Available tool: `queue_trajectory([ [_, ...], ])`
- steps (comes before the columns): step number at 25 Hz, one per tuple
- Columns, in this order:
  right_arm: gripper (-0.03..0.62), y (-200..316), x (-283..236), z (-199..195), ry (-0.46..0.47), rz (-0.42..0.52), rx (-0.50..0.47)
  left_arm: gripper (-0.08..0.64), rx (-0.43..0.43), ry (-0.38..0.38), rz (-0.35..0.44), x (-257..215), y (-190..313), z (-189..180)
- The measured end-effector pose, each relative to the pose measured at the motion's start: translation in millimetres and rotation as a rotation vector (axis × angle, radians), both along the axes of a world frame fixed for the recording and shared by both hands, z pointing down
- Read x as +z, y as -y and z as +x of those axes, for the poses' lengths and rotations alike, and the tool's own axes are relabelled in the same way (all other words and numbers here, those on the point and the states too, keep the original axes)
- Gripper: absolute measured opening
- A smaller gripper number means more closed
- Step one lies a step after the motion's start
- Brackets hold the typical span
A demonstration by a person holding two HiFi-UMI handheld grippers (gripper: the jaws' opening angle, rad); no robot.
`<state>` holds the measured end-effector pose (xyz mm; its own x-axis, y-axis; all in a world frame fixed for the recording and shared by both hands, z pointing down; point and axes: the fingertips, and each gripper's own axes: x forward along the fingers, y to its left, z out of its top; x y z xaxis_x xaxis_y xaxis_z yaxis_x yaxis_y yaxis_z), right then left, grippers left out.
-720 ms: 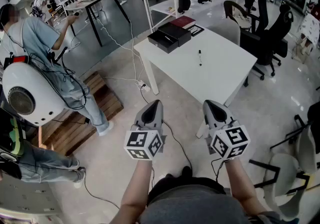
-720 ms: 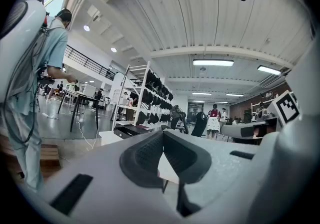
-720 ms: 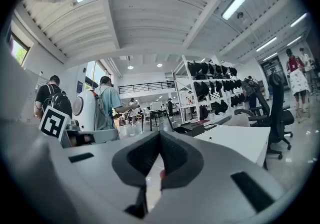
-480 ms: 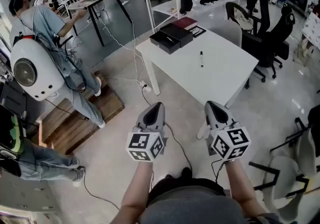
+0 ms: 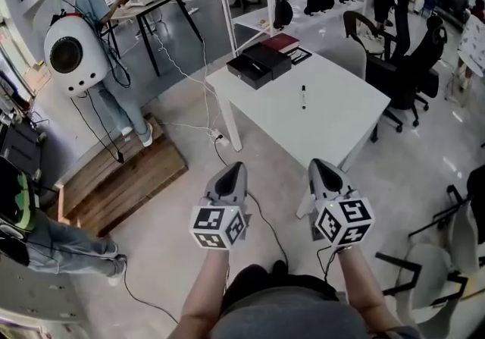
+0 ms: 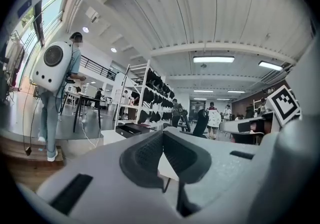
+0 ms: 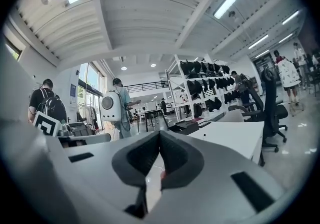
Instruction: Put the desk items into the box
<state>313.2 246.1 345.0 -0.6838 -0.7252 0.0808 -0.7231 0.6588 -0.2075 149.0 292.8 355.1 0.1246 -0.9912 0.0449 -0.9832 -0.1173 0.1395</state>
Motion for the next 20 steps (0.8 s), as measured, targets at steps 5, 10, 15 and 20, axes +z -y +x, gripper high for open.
queue_trajectory([
  [5, 0.006, 4, 1, 6, -0.012, -0.003, -0.007, 0.006, -0.009, 0.004, -0.006, 1, 3, 8],
  [10, 0.057, 12, 7, 1, -0.02, -0.019, -0.008, 0.006, -0.016, 0.007, -0.025, 6, 8, 5],
  [15, 0.083, 25, 10, -7, -0.02, -0.037, -0.017, 0.006, -0.022, 0.008, -0.035, 9, 20, -5],
  [20, 0.109, 50, 19, -24, -0.034, -0.058, -0.004, 0.006, -0.024, 0.004, -0.041, 16, 46, -26],
])
